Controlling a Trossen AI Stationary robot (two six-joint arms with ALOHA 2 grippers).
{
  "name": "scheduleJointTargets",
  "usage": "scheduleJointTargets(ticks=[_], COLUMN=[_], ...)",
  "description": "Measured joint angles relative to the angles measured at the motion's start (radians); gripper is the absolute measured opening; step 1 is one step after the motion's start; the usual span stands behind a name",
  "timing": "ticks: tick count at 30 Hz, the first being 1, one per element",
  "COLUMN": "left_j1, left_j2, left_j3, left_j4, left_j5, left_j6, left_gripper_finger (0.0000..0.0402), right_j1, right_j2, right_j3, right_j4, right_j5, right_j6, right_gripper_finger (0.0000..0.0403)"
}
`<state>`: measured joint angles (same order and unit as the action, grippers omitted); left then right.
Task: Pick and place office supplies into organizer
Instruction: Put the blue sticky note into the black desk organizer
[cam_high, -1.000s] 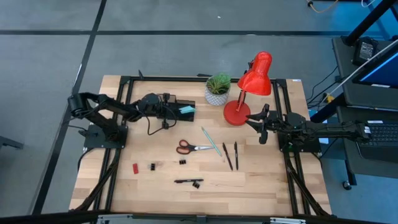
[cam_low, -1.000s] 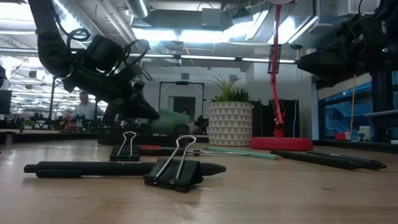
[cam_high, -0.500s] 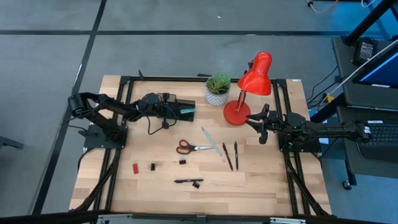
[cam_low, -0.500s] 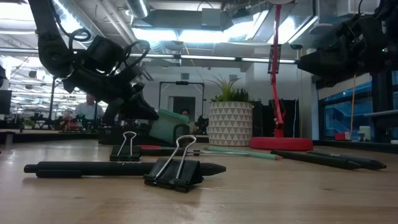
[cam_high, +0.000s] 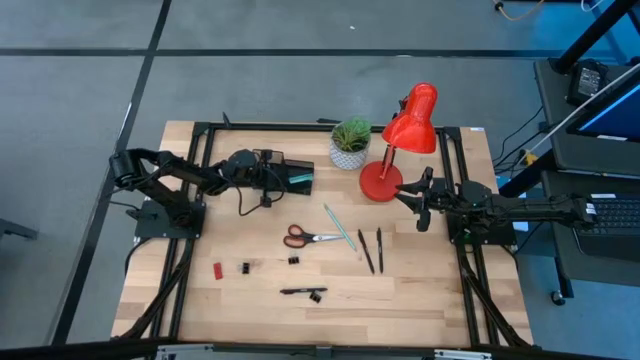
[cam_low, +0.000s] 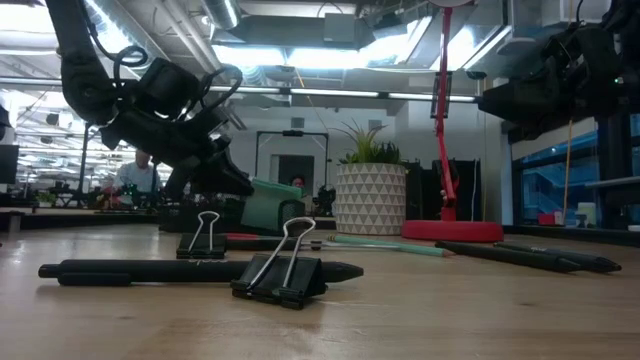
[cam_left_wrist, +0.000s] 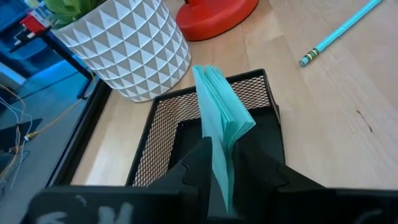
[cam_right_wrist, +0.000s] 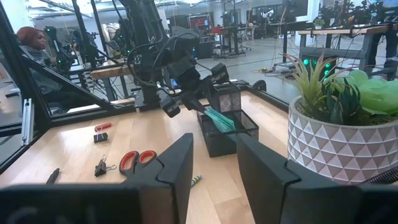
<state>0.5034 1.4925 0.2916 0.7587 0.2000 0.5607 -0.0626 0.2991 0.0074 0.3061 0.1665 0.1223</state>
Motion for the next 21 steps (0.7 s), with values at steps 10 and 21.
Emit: scheduleJointTargets(ticks=[10,21], left_j1=[-0.030,-0.093], left_j2=[-0.001,-0.054], left_j3=[0.003,0.001], left_j4=[-0.030,-0.079], left_j5=[-0.118,-0.192], left_j6=[-0.024,-0.078], left_gripper_finger=[0.0112,0.0132], right_j1=[0.000,0.000], right_j2=[0.000,0.000], right_j3=[0.000,0.000], right_j4=[0.000,0.000], right_j5=[0.000,0.000], right_j6=[0.000,0.002], right_gripper_finger=[0.0127,0.0127])
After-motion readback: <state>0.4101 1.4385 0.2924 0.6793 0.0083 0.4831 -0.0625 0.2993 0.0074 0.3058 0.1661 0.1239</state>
